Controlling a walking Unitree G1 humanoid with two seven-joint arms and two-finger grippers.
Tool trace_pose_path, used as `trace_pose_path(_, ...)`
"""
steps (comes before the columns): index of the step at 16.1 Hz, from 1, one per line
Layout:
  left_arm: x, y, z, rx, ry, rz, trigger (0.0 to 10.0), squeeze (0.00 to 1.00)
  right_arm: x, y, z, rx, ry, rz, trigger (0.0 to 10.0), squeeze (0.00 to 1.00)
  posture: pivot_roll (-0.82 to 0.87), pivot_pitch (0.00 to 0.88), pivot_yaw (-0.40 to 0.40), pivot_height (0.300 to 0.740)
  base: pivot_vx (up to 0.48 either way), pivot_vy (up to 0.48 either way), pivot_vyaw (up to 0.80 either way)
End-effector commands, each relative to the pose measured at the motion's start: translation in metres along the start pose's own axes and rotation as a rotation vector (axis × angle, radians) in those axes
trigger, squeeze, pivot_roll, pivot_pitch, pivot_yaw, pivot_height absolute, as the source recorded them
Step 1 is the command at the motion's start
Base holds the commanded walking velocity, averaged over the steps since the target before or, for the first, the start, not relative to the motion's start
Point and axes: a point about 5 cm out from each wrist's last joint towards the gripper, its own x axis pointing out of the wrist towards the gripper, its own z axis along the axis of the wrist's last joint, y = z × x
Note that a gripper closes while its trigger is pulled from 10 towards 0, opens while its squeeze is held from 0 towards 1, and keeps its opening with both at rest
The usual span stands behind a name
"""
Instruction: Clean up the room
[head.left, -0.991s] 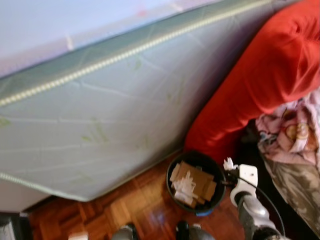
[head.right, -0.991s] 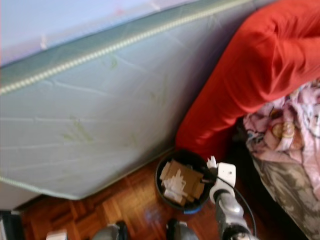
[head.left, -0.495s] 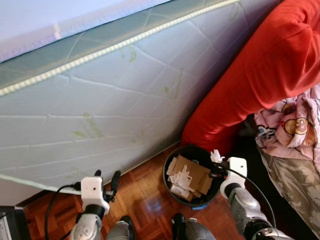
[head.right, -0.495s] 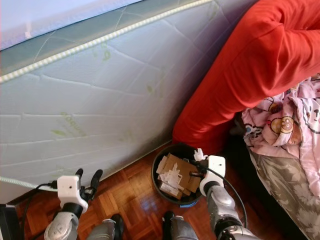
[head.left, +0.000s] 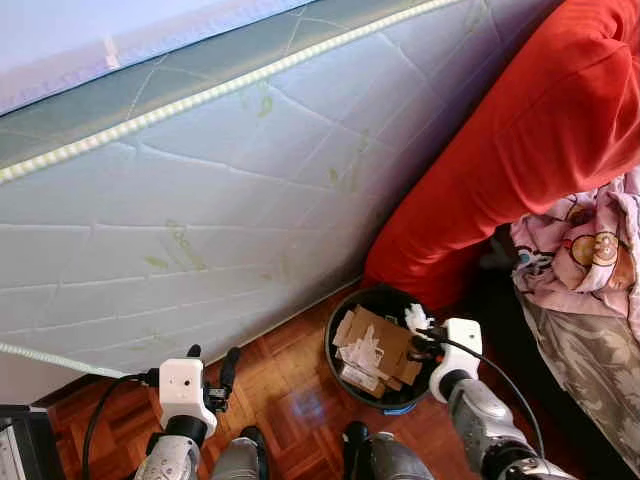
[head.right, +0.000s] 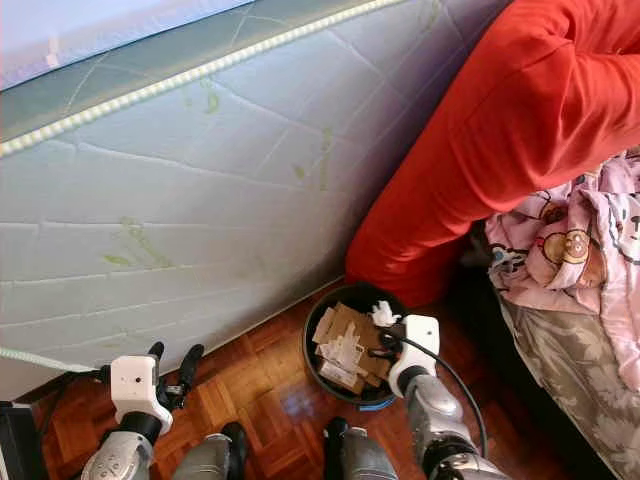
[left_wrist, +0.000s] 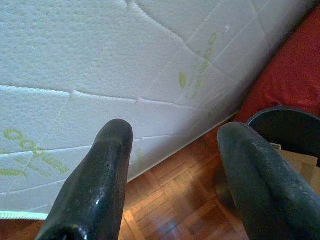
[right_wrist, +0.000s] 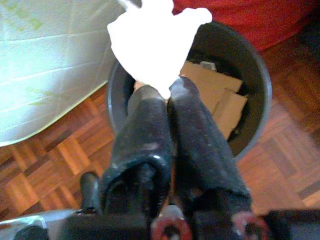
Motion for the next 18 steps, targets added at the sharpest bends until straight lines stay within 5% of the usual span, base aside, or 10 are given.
trace_pose_path(1,-0.0083,-0.0006,-0.0088,-0.008,0.050,0.005,10.0,0.00,-0.0045,-0.0022,-0.0145,0.013,0.052,-0.005,10.0,0.93,0.25,0.382,-0.068,0.738,0.000,0.000,0.00)
trace_pose_path(2,-0.0084,-0.0008,-0.0085,-0.008,0.052,0.005,10.0,0.00,-0.0044,-0.0019,-0.0147,0.009,0.053,-0.005,10.0,1.00,0.25,0.384,-0.068,0.738,0.000,0.000,0.00)
trace_pose_path(15,-0.0074,-0.0066,-0.0091,-0.027,0.091,0.021,10.0,0.00,-0.0043,0.0015,-0.0183,-0.026,0.087,0.022,10.0,1.00,0.25,0.377,-0.096,0.738,0.000,0.000,0.00)
trace_pose_path(16,-0.0071,-0.0071,-0.0102,-0.028,0.096,0.022,10.0,0.00,-0.0049,0.0006,-0.0192,-0.032,0.091,0.019,10.0,0.00,0.25,0.372,-0.099,0.738,0.000,0.000,0.00)
trace_pose_path(18,-0.0051,-0.0063,-0.0163,-0.035,0.122,0.025,10.0,0.00,-0.0077,-0.0059,-0.0214,-0.049,0.092,-0.015,10.0,0.00,0.24,0.343,-0.102,0.738,0.000,0.000,0.00)
